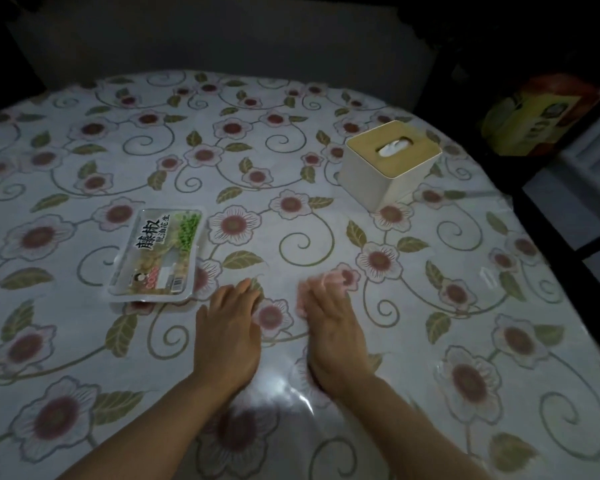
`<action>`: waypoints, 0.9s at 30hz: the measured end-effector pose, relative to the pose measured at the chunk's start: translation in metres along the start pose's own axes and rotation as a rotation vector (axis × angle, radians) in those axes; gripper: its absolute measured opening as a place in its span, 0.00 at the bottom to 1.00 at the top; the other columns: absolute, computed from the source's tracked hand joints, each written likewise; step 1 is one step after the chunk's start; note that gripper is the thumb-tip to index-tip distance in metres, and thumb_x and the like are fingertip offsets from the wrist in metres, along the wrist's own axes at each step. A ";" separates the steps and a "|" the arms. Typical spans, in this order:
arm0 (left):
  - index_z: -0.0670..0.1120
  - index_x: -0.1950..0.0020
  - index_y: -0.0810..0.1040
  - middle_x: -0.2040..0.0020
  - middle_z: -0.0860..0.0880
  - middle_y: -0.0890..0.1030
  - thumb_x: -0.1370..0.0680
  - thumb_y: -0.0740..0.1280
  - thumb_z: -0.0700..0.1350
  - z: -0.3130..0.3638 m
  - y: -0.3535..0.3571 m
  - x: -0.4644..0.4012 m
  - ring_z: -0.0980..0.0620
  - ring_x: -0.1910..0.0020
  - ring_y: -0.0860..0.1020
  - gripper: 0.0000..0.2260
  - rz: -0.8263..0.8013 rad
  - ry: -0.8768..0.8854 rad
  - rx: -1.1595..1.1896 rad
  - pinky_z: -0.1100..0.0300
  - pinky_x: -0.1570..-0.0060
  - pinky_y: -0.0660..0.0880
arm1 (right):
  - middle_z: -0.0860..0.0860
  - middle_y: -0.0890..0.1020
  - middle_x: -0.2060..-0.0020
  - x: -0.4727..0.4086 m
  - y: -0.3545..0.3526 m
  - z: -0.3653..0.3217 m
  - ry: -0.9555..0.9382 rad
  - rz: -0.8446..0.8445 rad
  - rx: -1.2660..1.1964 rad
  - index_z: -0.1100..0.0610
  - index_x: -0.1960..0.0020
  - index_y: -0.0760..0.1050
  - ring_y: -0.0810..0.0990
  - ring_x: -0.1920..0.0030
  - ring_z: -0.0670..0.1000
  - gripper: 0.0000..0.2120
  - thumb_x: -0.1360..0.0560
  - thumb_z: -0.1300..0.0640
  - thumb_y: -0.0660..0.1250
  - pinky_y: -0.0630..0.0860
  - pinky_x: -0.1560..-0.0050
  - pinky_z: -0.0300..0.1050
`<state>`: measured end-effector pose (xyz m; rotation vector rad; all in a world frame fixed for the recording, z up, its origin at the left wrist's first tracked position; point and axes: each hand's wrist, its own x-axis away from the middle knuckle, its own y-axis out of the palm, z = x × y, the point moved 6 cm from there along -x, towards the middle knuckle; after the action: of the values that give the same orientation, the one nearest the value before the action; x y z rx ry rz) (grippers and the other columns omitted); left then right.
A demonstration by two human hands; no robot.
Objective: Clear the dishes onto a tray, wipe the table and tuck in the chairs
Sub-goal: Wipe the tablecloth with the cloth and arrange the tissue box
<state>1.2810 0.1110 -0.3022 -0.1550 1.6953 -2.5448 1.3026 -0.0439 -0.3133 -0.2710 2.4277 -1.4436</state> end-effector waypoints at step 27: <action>0.46 0.26 0.57 0.24 0.49 0.57 0.23 0.60 0.42 0.183 -0.005 -0.151 0.46 0.30 0.59 0.26 0.111 0.085 -0.044 0.51 0.34 0.63 | 0.47 0.48 0.23 -0.087 -0.075 0.142 0.015 -0.263 0.073 0.48 0.23 0.50 0.45 0.23 0.51 0.28 0.21 0.44 0.49 0.46 0.25 0.52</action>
<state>1.4543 -0.0355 -0.2336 0.0449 1.7380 -2.4684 1.4348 -0.1692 -0.2972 -0.5827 2.4163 -1.6424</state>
